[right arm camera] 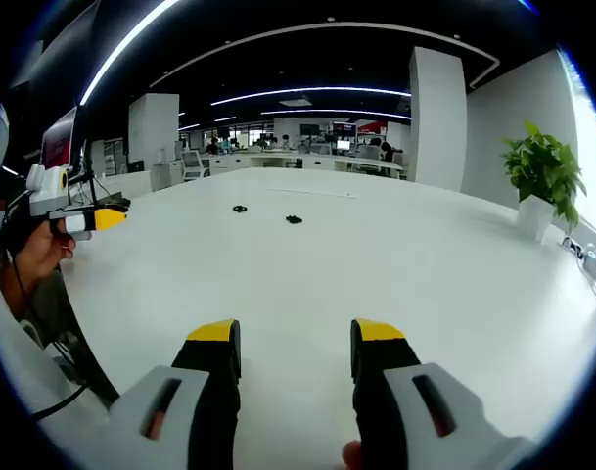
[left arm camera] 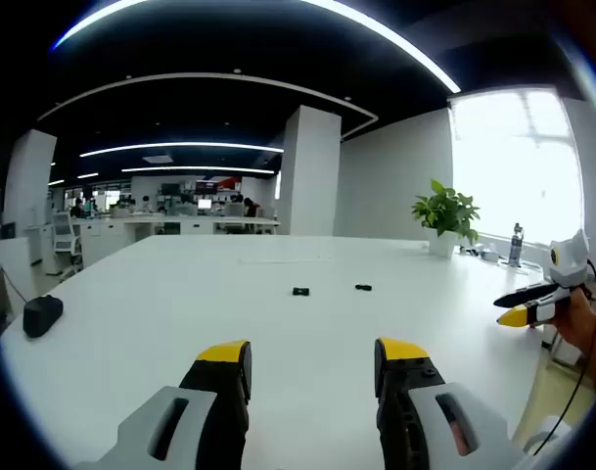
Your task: Snap the two parts of the plastic buckle together until the buckle closes and remains connected.
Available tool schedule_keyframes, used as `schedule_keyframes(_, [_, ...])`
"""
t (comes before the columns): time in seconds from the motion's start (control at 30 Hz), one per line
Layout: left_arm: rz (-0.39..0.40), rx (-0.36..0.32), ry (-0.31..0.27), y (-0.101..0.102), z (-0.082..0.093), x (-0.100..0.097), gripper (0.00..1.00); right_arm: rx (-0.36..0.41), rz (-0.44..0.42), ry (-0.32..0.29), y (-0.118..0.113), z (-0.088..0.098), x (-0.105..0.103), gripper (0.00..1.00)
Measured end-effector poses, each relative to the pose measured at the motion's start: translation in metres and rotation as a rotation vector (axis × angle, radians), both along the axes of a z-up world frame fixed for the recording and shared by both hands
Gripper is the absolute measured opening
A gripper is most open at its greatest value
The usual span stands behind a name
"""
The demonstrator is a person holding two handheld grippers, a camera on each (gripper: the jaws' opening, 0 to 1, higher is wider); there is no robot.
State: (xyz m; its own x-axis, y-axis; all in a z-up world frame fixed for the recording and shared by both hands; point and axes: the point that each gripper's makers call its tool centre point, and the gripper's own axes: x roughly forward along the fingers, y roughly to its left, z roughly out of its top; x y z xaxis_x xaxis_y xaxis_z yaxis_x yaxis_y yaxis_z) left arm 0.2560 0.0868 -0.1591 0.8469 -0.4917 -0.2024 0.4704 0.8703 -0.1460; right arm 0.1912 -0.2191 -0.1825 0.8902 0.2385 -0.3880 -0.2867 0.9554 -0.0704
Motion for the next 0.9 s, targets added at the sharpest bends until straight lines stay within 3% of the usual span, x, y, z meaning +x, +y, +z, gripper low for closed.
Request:
schedule_keyframes(0.13, [0.006,-0.025,-0.012,0.002,0.008,-0.004,0.51,-0.001,0.004,-0.005,-0.001,0.001,0.001,0.46])
schedule_keyframes(0.37, [0.023,0.012,-0.008,0.009,0.000,-0.003,0.52,-0.002,0.020,0.000,0.004,-0.001,0.003,0.45])
schedule_keyframes(0.6, [0.040,0.081,-0.049,0.016,-0.006,-0.001,0.52,0.002,0.023,0.010,0.004,-0.002,0.007,0.45])
schedule_keyframes(0.9, [0.054,0.041,-0.021,0.021,-0.003,0.003,0.51,0.005,0.043,0.005,0.009,-0.001,0.017,0.44])
